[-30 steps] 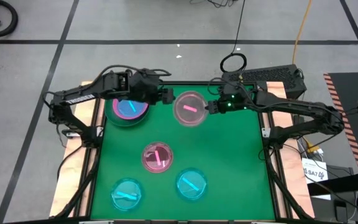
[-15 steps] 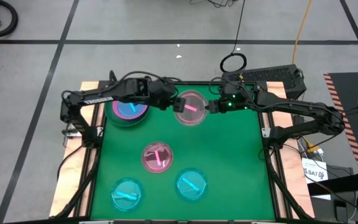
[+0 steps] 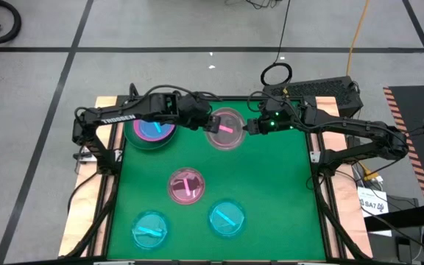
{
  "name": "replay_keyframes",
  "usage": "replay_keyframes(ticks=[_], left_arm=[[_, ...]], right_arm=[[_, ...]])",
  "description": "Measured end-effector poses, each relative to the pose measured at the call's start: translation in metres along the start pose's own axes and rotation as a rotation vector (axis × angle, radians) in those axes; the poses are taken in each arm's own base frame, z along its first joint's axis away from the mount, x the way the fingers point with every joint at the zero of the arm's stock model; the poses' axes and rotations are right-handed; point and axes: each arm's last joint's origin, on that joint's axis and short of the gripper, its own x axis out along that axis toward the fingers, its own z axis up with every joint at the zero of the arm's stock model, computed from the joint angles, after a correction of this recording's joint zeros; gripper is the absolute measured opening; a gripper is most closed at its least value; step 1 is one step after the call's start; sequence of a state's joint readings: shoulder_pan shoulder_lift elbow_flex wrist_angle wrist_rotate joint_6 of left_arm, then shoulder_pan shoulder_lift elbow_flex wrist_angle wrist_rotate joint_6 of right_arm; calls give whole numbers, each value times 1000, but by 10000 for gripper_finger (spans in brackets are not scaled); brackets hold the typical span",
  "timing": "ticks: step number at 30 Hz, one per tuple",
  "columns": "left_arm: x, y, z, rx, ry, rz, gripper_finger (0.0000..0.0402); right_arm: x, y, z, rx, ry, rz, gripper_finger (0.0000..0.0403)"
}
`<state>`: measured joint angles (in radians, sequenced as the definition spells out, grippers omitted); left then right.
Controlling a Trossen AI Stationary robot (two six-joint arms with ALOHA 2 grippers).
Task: Stack plastic plates
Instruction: Stack the top light pink plate on top of the blue plate
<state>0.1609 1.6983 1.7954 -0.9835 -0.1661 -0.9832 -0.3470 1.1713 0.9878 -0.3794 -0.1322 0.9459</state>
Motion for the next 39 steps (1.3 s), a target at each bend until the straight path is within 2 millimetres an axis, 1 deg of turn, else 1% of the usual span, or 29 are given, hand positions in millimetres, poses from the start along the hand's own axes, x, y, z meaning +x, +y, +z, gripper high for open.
replay_keyframes(ticks=[9, 15, 21, 25, 31, 35, 39], left_arm=[[12, 0, -2, 20, 19, 37, 68], [11, 1, -1, 25, -4, 45, 11], [11, 1, -1, 51, -5, 46, 6], [12, 1, 1, 47, -8, 44, 5], [13, 6, 6, 78, -10, 59, 5], [14, 14, 13, 99, 16, 78, 4], [15, 29, 20, 131, 70, 141, 4]], right_arm=[[0, -1, 0, -7, -5, -11, 0], [0, -1, 0, -7, -8, -8, 1], [0, 0, 1, 1, -15, -10, 24], [0, 0, 1, 12, -28, -10, 62], [0, -3, -1, 44, -2, -41, 155], [-1, -10, -3, 57, 29, -100, 213], [-3, -11, -4, 37, 58, -103, 251]])
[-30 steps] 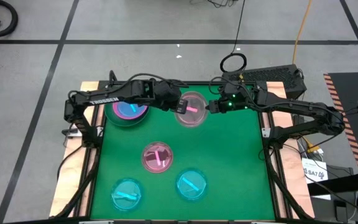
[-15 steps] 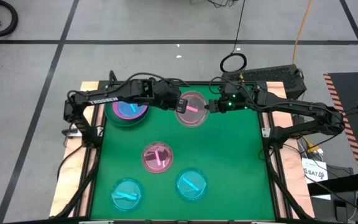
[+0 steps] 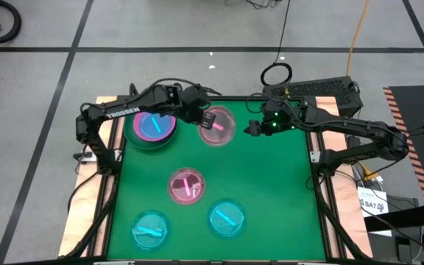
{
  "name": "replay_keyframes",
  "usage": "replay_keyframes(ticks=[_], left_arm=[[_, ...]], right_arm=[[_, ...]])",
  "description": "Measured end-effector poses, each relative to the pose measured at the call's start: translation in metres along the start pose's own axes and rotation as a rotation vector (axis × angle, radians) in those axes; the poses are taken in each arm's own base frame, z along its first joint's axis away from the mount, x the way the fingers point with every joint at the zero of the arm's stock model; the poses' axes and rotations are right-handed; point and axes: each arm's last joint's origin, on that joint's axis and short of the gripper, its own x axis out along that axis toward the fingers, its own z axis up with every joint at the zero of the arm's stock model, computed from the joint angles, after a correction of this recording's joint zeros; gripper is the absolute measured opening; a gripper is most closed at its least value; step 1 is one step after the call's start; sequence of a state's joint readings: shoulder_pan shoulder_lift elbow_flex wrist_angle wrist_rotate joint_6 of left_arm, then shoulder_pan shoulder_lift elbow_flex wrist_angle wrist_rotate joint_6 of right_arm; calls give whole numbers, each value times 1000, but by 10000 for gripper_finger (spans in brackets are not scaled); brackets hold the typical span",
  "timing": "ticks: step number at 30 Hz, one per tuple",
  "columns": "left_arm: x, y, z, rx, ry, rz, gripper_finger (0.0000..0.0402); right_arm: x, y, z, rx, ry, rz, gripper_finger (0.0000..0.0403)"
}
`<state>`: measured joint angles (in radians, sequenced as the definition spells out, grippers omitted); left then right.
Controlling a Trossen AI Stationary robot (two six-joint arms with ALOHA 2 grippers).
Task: Stack plastic plates
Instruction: Stack the top light pink plate on top of the blue plate
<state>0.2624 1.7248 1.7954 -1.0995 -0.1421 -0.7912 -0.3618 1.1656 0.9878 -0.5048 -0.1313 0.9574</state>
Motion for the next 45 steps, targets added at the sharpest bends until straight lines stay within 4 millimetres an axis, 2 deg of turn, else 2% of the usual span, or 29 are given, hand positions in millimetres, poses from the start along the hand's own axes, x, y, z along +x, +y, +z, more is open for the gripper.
replay_keyframes(ticks=[7, 13, 22, 30, 37, 45], left_arm=[[3, 32, 12, 63, 110, 94, 4], [2, 77, 28, 73, 213, 218, 4], [-2, 141, 60, 52, 227, 289, 3], [-4, 194, 66, 20, 319, 343, 3], [-12, 225, 69, 50, 374, 358, 3], [-18, 241, 68, 78, 423, 359, 3]], right_arm=[[0, -1, -4, -62, 86, 27, 266], [-6, -6, -10, -101, 135, -20, 259], [-20, -15, -15, -168, 164, -77, 259], [-26, -20, -15, -206, 175, -104, 258], [-27, -21, -15, -219, 181, -109, 258], [-27, -21, -15, -219, 181, -111, 258]])
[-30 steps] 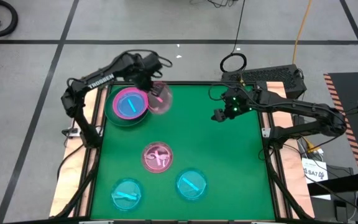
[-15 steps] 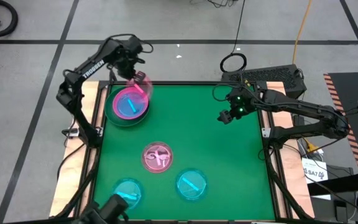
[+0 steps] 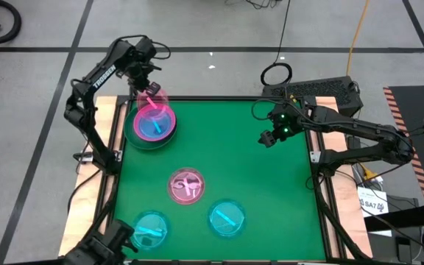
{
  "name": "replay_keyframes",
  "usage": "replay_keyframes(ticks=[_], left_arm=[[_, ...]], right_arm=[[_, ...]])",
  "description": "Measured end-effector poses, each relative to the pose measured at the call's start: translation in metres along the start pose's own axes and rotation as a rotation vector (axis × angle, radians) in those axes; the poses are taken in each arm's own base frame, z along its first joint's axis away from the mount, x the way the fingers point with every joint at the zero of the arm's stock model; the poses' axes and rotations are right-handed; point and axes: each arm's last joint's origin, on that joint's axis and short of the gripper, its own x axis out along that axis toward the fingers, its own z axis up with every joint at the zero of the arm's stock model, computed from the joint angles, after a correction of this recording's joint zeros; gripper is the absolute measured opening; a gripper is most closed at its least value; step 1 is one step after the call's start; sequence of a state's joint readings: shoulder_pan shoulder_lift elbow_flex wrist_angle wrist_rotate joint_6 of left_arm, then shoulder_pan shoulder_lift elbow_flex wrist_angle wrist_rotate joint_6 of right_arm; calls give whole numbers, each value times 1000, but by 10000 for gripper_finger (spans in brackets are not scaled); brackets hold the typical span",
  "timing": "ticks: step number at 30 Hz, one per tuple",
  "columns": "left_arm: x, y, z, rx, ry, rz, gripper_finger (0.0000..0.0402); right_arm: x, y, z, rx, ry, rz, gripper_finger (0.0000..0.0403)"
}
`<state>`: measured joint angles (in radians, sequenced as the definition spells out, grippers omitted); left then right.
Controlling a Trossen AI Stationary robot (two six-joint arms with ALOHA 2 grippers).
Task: Stack plastic plates
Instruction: Stack the top light pink plate on top of the blue plate
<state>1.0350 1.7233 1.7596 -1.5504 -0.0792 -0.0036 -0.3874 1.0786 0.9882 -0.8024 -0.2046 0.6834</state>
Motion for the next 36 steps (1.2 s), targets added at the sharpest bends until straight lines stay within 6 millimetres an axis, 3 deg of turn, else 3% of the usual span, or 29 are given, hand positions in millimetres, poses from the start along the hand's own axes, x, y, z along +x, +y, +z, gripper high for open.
replay_keyframes(ticks=[10, 18, 29, 36], left_arm=[[-2, 0, -1, -10, -7, 0, 3], [-30, 2, -23, -49, -210, -28, 3], [13, -9, -84, -157, -236, -74, 3], [47, -10, -101, -208, -141, -48, 5]], right_arm=[[0, -1, 0, 10, -17, -21, 258], [0, -1, 2, 12, -54, -43, 258], [-1, 4, 9, -6, -143, -20, 258], [-1, 7, 13, -21, -180, 9, 258]])
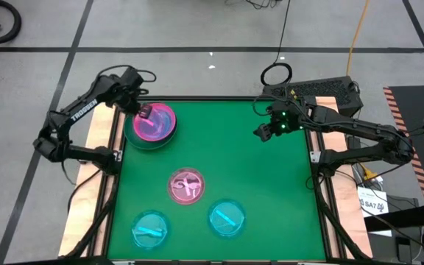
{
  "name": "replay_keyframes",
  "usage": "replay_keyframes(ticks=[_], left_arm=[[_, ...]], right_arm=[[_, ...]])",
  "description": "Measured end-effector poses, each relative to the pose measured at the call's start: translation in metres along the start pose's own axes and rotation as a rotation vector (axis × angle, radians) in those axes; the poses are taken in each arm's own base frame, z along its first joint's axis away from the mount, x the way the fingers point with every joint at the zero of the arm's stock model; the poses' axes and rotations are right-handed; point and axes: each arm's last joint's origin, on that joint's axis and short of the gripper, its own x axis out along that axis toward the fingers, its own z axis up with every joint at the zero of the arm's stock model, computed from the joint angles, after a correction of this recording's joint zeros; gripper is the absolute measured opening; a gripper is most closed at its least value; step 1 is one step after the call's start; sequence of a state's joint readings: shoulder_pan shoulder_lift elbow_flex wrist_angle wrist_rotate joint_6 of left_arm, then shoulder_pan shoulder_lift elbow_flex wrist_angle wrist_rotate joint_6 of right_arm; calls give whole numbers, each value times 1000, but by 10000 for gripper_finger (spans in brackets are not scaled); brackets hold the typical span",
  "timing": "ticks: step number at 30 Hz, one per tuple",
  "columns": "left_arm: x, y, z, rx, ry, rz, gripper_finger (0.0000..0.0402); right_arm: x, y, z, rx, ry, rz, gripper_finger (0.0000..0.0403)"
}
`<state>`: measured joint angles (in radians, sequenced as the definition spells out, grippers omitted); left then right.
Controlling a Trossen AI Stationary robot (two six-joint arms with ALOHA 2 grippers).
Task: Stack plastic plates
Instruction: Stack the top light pink plate on top of the blue plate, then stack the right blue plate on top of the light pink plate
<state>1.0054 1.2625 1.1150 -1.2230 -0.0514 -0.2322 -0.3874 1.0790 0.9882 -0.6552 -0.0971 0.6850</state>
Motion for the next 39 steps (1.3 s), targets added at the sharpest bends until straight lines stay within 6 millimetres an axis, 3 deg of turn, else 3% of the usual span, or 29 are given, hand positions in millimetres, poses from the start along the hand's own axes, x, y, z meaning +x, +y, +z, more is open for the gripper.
replay_keyframes(ticks=[13, 27, 32, 39], left_arm=[[6, -4, 9, -78, -71, -20, 19], [7, -6, 7, -143, -68, 52, 117], [6, -23, 2, -100, -51, -9, 120], [1, -71, -21, 16, 16, -163, 120]], right_arm=[[0, 0, -1, 10, 11, 0, 258], [0, 0, -2, 11, 35, 24, 258], [0, -1, -6, 16, 104, 34, 258], [0, 5, -18, 40, 209, 58, 258]])
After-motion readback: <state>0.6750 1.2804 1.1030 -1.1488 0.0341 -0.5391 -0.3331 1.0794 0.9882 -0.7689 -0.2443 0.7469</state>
